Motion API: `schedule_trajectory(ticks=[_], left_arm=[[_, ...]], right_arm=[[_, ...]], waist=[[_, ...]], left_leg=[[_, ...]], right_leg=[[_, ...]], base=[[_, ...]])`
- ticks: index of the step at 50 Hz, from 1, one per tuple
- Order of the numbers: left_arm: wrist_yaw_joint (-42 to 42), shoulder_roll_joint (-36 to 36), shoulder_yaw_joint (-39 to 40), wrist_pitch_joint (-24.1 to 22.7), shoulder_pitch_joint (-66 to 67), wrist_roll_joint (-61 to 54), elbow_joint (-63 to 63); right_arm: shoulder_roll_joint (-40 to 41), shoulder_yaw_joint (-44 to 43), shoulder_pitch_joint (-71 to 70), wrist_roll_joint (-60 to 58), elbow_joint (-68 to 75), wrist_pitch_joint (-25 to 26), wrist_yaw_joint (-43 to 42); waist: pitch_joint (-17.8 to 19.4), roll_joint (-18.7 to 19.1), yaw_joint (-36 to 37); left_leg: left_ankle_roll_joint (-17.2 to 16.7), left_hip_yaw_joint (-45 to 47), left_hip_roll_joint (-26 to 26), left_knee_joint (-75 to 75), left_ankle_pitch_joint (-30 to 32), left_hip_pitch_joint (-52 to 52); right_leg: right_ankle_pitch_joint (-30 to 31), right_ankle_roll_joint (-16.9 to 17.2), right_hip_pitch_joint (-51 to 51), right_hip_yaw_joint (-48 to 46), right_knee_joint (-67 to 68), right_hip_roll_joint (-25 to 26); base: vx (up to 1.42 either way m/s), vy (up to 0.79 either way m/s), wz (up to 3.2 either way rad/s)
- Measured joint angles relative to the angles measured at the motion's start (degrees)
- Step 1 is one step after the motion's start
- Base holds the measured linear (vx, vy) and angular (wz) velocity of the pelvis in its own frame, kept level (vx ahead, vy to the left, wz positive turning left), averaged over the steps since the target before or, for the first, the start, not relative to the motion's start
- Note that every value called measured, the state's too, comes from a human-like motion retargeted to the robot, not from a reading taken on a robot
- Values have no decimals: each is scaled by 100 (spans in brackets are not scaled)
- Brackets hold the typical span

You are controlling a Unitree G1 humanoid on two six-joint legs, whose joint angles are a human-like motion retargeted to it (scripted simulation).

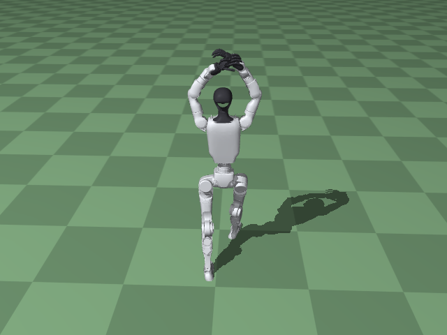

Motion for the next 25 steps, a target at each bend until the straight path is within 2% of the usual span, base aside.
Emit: schedule_trajectory(ticks=[4, 7, 12, 15, 18, 22, 25], left_arm=[[-67, 5, 0, 26, -65, 84, -34], [-57, 13, 0, 67, -78, 77, -63], [-15, 46, 0, 252, 55, -176, -97], [11, 65, 0, 339, 57, -286, -129], [17, 78, 0, 361, -25, -323, -169], [73, 117, 0, 335, -120, -331, -187], [108, 130, 0, 320, -155, -661, -241]], right_arm=[[-15, 3, -37, 193, -35, 16, 45], [-9, 1, -36, 388, -52, 21, 68], [31, -3, 41, 569, 6, 139, 47], [50, -7, 35, 699, 25, 208, 55], [70, -6, 6, 884, 21, 231, 81], [129, 5, -67, 926, 37, 196, 91], [205, 10, -201, 715, 93, 125, 15]], waist=[[-191, -59, 117], [-283, -66, 284], [-337, -194, 578], [-353, -265, 693], [-410, -293, 832], [-526, -352, 1069], [-536, -395, 1201]], left_leg=[[0, -26, 196, 285, 67, 138], [0, -72, 408, 686, 346, 232], [55, -153, 748, 2418, 1098, -136], [397, 76, 834, 3980, 924, -917], [665, 640, 1098, 4703, 378, -1597], [679, 1492, 1273, 4112, -61, -2150], [473, 1925, 1114, 2608, 237, -2260]], right_leg=[[152, 0, 323, 72, 0, 285], [166, 0, 645, 141, 0, 471], [-402, 0, 1410, 550, 170, 658], [-737, 0, 1610, 706, 432, 625], [-942, 0, 1715, 862, 559, 657], [-1138, 0, 1811, 1168, 639, 681], [-1282, 0, 1937, 1410, 666, 660]], base=[[64, -34, 24], [70, -32, -16], [70, -33, -35], [53, -15, -29], [44, -12, -41], [39, -11, -65], [36, -6, -70]])
